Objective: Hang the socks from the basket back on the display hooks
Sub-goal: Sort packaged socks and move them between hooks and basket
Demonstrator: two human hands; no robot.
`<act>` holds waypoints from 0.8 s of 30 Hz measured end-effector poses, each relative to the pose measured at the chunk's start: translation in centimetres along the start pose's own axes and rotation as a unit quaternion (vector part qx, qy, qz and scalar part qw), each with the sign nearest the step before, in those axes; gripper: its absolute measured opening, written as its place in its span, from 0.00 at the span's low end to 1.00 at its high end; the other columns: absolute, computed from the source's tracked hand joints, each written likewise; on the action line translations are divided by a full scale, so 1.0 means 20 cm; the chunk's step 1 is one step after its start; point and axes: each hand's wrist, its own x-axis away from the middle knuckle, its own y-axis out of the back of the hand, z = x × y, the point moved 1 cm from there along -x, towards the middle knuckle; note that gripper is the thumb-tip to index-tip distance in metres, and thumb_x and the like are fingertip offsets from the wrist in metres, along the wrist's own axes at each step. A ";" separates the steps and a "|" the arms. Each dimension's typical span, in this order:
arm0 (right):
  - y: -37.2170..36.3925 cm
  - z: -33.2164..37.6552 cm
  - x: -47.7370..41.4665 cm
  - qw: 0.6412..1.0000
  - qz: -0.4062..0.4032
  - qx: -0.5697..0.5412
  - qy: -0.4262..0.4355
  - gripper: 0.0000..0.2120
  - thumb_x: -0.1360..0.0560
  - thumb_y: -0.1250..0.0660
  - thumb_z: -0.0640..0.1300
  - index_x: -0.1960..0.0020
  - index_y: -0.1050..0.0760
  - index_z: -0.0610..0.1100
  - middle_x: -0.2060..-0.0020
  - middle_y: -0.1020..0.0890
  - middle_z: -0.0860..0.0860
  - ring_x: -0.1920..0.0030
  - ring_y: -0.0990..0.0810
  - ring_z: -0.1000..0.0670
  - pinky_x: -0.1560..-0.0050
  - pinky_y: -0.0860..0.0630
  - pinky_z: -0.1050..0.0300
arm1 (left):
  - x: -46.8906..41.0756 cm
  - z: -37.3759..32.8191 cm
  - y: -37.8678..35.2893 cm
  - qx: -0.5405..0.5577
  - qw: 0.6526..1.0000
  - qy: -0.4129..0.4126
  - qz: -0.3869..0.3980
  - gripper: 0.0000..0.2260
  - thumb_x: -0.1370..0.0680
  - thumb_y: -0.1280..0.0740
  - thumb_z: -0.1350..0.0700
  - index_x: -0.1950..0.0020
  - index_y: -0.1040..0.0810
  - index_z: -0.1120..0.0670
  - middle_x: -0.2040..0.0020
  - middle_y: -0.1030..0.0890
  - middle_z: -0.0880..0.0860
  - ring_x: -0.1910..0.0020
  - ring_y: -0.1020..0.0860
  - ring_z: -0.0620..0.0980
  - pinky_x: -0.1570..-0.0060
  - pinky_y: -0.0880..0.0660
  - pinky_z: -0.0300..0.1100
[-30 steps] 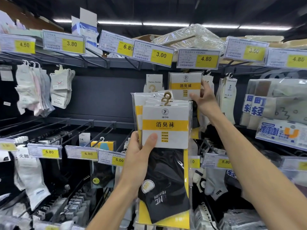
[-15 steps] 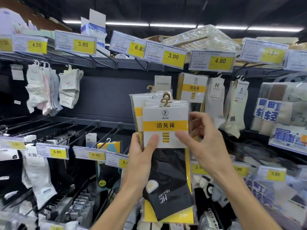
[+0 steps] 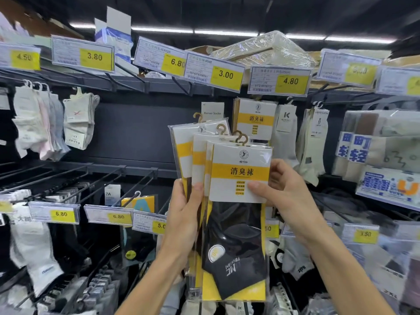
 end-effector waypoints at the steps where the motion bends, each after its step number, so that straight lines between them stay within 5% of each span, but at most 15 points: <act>1: 0.01 0.00 -0.01 1.000 -0.001 -0.014 -0.011 0.17 0.30 0.25 0.44 0.43 0.25 0.48 0.49 0.14 0.56 0.49 0.14 0.54 0.53 0.17 0.56 | -0.01 0.00 0.01 -0.004 1.000 -0.003 0.000 0.08 0.22 0.35 0.39 0.45 0.22 0.40 0.44 0.15 0.45 0.43 0.17 0.46 0.49 0.19 0.42; 4: 0.07 0.00 -0.07 0.995 -0.045 -0.091 -0.021 0.16 0.27 0.29 0.41 0.42 0.28 0.45 0.48 0.14 0.50 0.47 0.15 0.48 0.52 0.17 0.50 | -0.03 0.00 0.06 -0.014 1.000 -0.012 -0.016 0.08 0.21 0.36 0.41 0.44 0.22 0.38 0.41 0.16 0.44 0.40 0.19 0.45 0.40 0.24 0.50; 9: 0.25 -0.02 -0.29 0.974 -0.154 -0.165 -0.020 0.17 0.23 0.35 0.35 0.34 0.29 0.37 0.45 0.15 0.42 0.46 0.15 0.42 0.46 0.18 0.46 | -0.05 -0.01 0.15 -0.015 1.000 0.005 -0.022 0.08 0.21 0.36 0.41 0.46 0.20 0.39 0.42 0.15 0.45 0.42 0.18 0.45 0.42 0.24 0.50; 14: 0.28 -0.01 -0.51 0.983 -0.171 -0.064 0.019 0.14 0.29 0.32 0.40 0.44 0.24 0.48 0.54 0.14 0.54 0.49 0.15 0.51 0.46 0.20 0.51 | -0.06 -0.01 0.15 -0.033 0.999 0.021 -0.003 0.11 0.23 0.36 0.38 0.49 0.19 0.41 0.46 0.14 0.45 0.46 0.16 0.44 0.49 0.22 0.45; 19: 0.25 -0.05 -0.68 0.988 -0.143 0.004 0.056 0.16 0.21 0.36 0.36 0.35 0.28 0.46 0.43 0.16 0.51 0.41 0.18 0.51 0.38 0.22 0.49 | -0.06 0.01 0.14 -0.041 0.999 0.022 0.009 0.11 0.23 0.37 0.38 0.51 0.19 0.41 0.47 0.14 0.45 0.48 0.16 0.42 0.57 0.21 0.31; 24: 0.22 -0.10 -0.74 0.989 -0.118 0.066 0.053 0.18 0.21 0.36 0.35 0.34 0.33 0.47 0.41 0.18 0.51 0.42 0.18 0.53 0.38 0.21 0.51 | -0.08 0.03 0.15 -0.031 0.999 0.027 -0.005 0.15 0.25 0.35 0.32 0.49 0.18 0.40 0.45 0.14 0.44 0.45 0.17 0.43 0.49 0.23 0.42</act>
